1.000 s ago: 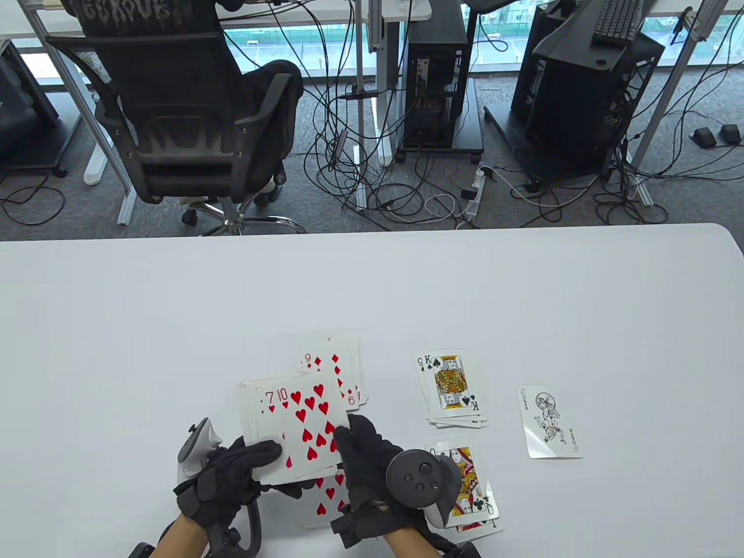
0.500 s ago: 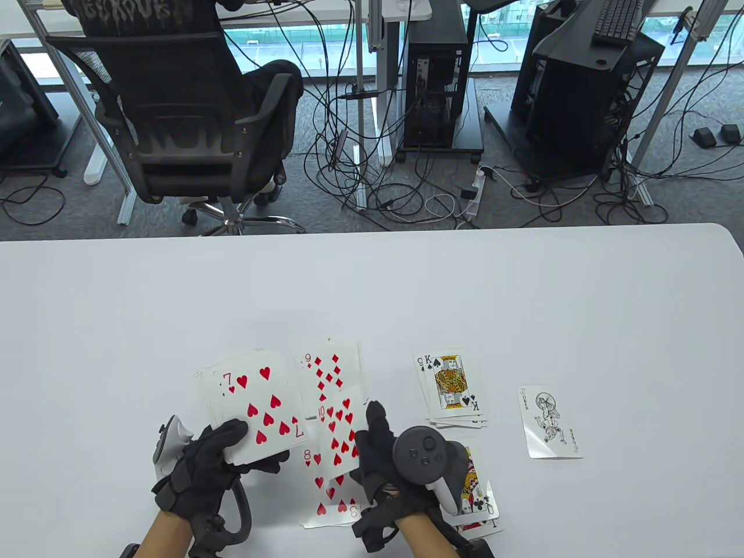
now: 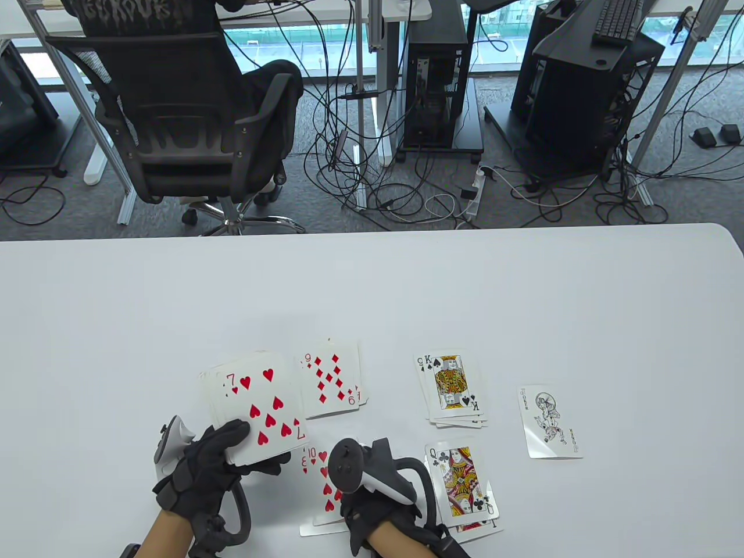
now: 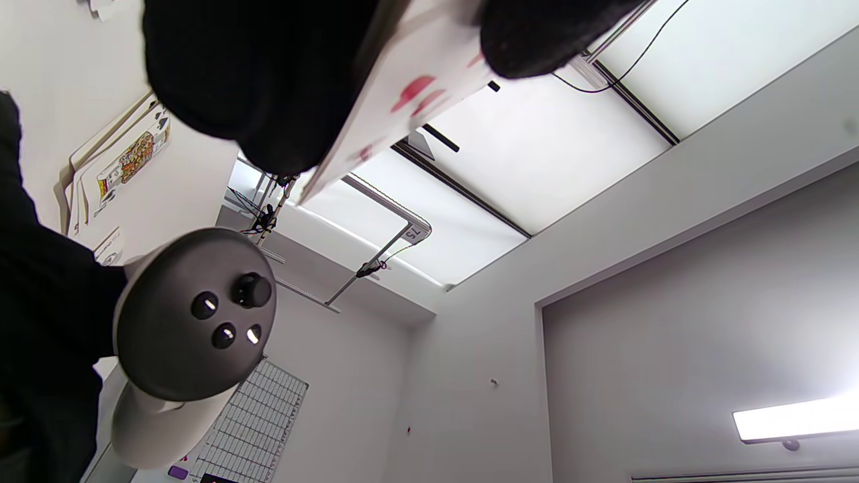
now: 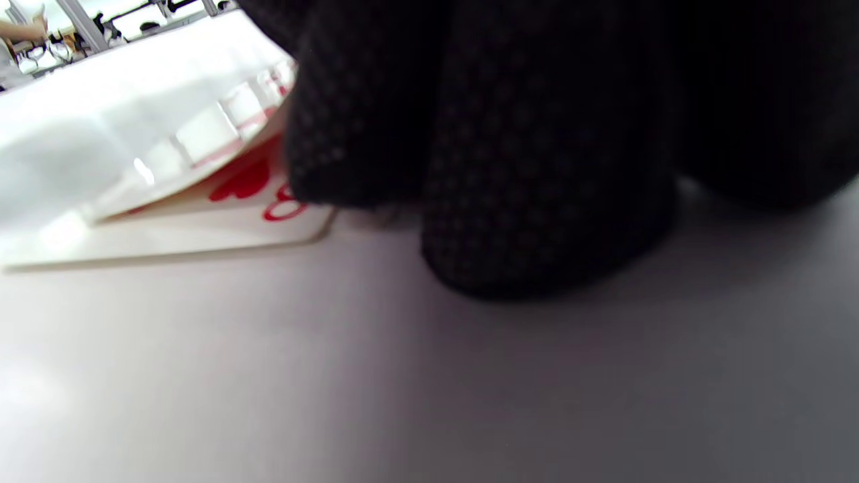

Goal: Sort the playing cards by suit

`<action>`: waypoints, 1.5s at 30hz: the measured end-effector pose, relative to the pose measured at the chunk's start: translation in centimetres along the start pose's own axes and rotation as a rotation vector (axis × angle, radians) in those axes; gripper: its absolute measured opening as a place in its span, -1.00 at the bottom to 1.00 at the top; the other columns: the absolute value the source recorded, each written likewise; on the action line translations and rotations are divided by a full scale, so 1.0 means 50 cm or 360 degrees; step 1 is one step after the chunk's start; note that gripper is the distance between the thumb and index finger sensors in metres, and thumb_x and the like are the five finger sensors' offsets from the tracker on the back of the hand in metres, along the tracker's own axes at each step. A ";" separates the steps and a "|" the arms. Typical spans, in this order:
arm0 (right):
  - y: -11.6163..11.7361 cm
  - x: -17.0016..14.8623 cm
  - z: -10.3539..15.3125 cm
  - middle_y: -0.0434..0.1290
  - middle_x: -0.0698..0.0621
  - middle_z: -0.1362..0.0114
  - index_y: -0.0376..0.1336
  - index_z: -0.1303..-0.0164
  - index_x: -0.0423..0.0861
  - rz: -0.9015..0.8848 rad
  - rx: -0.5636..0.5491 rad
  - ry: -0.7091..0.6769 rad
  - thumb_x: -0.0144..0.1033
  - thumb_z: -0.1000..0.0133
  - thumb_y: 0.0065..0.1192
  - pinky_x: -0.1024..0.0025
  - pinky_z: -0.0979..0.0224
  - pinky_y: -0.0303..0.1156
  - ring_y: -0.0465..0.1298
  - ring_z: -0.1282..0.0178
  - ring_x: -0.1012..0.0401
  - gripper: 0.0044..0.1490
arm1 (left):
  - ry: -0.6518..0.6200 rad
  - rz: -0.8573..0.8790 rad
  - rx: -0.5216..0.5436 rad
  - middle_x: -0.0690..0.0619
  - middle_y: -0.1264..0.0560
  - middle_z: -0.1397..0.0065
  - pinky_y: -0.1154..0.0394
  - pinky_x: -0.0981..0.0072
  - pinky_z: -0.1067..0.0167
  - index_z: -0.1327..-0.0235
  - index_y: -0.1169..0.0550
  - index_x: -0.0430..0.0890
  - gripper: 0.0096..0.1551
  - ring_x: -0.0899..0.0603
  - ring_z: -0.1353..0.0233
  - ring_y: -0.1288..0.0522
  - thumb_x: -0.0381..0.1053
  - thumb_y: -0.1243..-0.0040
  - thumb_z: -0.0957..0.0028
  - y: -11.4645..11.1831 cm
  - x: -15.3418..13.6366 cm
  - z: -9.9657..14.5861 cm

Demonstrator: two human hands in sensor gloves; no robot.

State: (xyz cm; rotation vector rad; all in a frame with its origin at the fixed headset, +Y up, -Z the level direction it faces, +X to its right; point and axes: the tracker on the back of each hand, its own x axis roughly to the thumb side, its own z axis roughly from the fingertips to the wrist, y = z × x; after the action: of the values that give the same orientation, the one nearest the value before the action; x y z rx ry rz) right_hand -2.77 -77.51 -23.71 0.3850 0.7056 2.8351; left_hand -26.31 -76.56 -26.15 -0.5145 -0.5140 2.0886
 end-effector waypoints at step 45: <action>-0.092 -0.017 0.076 0.56 0.04 0.33 0.28 -0.04 -0.43 -0.1152 -0.1163 -0.0646 -0.22 -0.18 0.19 0.09 0.10 0.61 0.65 0.31 0.11 -0.46 | 0.0253 -0.0090 -0.0213 -0.29 -0.31 -0.47 -0.55 -0.06 -0.11 -0.57 -0.14 -0.14 -0.38 -0.38 -0.23 -0.58 -0.08 -0.14 -0.39 -0.043 -0.045 -0.016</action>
State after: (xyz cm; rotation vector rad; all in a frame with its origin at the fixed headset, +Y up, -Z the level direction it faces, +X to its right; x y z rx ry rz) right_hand -0.25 -72.12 -22.85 0.4335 -0.2504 2.0265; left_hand -23.30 -77.22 -25.30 -0.7292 -0.5709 1.9488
